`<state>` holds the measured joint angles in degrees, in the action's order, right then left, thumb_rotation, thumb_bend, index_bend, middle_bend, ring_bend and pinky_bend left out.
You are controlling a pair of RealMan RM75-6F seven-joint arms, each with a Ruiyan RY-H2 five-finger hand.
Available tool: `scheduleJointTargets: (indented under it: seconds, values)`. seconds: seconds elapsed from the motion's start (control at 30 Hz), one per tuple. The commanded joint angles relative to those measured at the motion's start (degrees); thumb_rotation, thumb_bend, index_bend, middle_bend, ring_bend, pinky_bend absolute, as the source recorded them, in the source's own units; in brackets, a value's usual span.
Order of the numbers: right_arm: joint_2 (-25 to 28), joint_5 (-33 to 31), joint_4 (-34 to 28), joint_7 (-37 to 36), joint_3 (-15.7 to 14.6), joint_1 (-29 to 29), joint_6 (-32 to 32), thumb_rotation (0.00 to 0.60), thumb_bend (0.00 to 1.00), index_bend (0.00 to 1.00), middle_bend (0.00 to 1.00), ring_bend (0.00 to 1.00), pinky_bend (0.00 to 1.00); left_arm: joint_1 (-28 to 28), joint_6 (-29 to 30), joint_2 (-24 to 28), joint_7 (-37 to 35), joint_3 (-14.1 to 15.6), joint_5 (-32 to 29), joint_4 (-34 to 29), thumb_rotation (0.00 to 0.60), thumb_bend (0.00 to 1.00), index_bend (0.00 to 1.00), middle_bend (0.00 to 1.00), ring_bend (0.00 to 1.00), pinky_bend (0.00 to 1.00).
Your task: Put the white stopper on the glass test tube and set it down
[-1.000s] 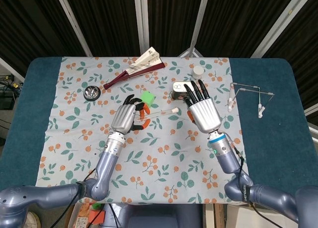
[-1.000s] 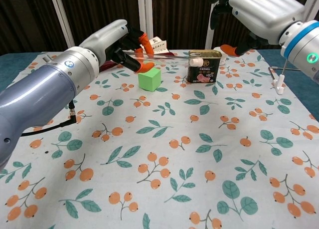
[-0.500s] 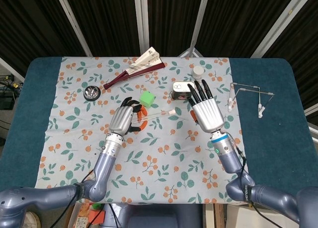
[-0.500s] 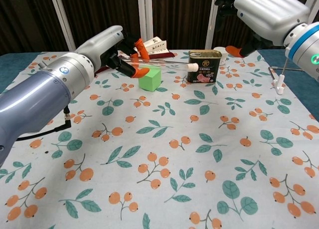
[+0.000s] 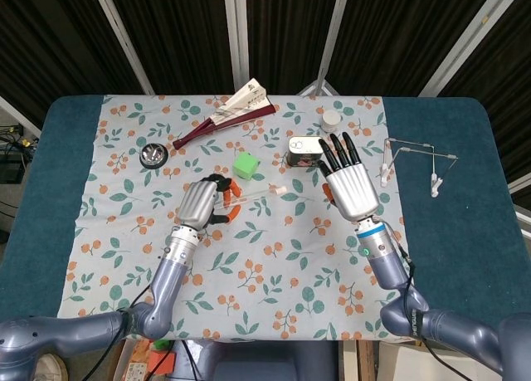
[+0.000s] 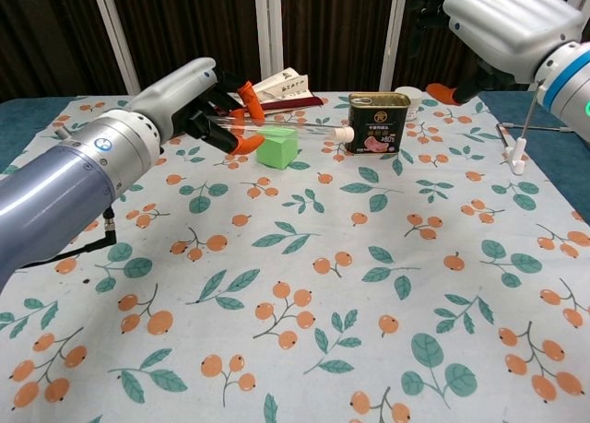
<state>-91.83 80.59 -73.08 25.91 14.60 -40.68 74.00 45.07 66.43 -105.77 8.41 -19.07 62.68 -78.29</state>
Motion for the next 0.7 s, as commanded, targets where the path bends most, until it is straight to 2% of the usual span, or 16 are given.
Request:
scheduleJointTargets:
  seconds: [0.03, 0.4, 0.7]
  values:
    - [0.2, 0.1, -0.1, 0.0, 0.0, 0.1, 0.2, 0.600, 0.38, 0.41, 0.15, 0.01, 0.02, -0.5, 0.1, 0.1, -0.4, 0.4, 0.5, 0.1, 0.600, 0.56, 0.64, 0.70, 0.31, 0.37]
    - [0.9, -0.4, -0.7, 0.0, 0.3, 0.8, 0.9, 0.600, 0.38, 0.41, 0.15, 0.01, 0.02, -3.2, 0.0, 0.4, -1.7, 3.5, 1.8, 1.3, 0.600, 0.56, 0.64, 0.70, 0.31, 0.36]
    - [1.7, -0.7, -1.5, 0.3, 0.6, 1.2, 1.3, 0.600, 0.38, 0.41, 0.15, 0.01, 0.02, -4.1, -0.2, -1.5, -3.6, 4.7, 3.7, 4.4, 0.600, 0.56, 0.64, 0.70, 0.31, 0.36]
